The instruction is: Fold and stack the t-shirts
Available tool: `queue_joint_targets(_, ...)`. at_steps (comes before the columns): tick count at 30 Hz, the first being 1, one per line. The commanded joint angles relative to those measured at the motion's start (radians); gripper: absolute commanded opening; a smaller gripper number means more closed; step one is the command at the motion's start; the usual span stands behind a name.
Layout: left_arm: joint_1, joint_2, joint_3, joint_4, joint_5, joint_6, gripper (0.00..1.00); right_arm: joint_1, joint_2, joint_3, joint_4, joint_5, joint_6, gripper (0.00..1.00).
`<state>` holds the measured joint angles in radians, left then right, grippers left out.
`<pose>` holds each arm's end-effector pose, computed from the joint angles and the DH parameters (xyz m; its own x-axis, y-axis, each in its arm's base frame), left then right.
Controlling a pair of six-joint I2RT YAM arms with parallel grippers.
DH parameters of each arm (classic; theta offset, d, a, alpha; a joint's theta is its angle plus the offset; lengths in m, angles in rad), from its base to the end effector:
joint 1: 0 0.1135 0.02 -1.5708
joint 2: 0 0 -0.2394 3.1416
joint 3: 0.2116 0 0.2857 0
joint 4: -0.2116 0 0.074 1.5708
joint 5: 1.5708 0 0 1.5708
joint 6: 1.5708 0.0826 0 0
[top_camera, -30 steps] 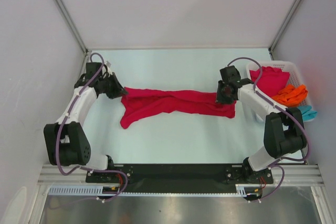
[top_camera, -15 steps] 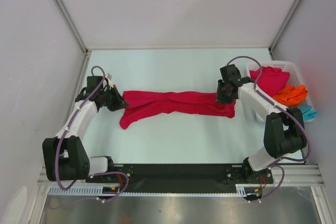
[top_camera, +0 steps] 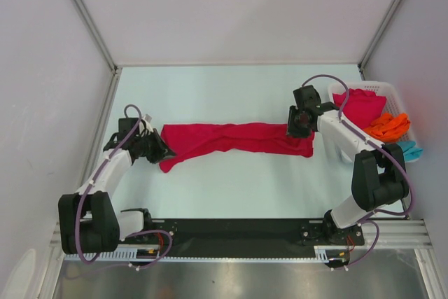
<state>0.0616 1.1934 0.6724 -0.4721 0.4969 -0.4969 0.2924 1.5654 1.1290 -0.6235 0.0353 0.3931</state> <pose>0.2859 -0.0218 0.1262 -0.8331 -0.4712 -0.2897 -0.2177 0.7608 -0.6114 0.3587 0.1049 0.1527 -0.8756 0.1362 -0.4635 0.0691 0.9849 0.1589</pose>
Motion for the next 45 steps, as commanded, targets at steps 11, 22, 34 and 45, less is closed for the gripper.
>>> queue_joint_targets(11,0.006,-0.002,-0.025,0.070,0.039,-0.019,0.40,0.005,0.002,0.032,-0.007,-0.002,0.018,0.34)
queue_joint_targets(22,0.007,0.133,0.140,0.079,0.017,-0.020,0.80,0.005,0.038,0.048,0.002,-0.020,0.033,0.40)
queue_joint_targets(34,0.007,0.285,0.276,0.081,0.038,-0.035,0.80,-0.001,0.013,0.048,-0.004,-0.003,0.030,0.41)
queue_joint_targets(45,-0.052,0.308,0.153,0.170,0.088,-0.088,0.80,-0.004,-0.008,0.022,0.011,-0.009,0.033,0.41)
